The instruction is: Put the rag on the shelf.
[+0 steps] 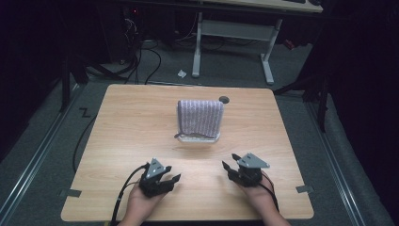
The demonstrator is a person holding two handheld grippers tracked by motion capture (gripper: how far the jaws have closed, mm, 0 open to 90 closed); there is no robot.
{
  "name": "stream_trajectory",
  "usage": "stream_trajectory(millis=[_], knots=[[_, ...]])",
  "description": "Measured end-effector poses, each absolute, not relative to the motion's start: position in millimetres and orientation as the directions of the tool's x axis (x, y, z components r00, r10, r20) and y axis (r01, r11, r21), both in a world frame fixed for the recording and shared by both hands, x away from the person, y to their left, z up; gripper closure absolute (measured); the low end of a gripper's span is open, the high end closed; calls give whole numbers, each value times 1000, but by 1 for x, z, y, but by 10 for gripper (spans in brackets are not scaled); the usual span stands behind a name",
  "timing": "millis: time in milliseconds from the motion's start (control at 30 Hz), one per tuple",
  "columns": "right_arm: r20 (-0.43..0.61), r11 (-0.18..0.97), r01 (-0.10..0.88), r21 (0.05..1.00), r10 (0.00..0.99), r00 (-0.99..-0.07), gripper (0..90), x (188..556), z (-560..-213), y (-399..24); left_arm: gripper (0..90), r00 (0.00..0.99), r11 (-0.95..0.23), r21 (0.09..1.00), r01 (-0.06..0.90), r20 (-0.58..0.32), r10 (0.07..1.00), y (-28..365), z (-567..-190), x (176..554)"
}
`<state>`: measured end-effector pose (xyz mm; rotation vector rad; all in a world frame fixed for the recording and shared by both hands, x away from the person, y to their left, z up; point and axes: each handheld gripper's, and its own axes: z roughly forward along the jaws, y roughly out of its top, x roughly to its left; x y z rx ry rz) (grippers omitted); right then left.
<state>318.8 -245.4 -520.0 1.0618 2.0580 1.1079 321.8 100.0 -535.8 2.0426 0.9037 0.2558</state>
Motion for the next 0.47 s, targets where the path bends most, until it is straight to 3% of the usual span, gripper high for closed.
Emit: stream_trajectory(millis=[33, 100, 167, 300, 467], knots=[[-96, 312, 377, 872, 865, -493, 540, 304, -527, -254, 433, 716, -368, 784, 500, -135, 685, 104, -534, 319], [-69, 323, 432, 842, 859, -508, 463, 297, -527, -261, 462, 702, -337, 811, 479, -124, 701, 113, -534, 312], [-105, 337, 414, 846, 865, -490, 504, 291, -527, -268, 464, 686, -339, 802, 492, -118, 718, 116, -536, 315], [-36, 275, 459, 845, 886, -463, 487, 302, -530, -274, 455, 672, -313, 818, 483, -117, 732, 116, -535, 320], [-27, 283, 455, 844, 871, -491, 446, 303, -533, -270, 412, 671, -280, 829, 484, -146, 727, 117, -534, 322]])
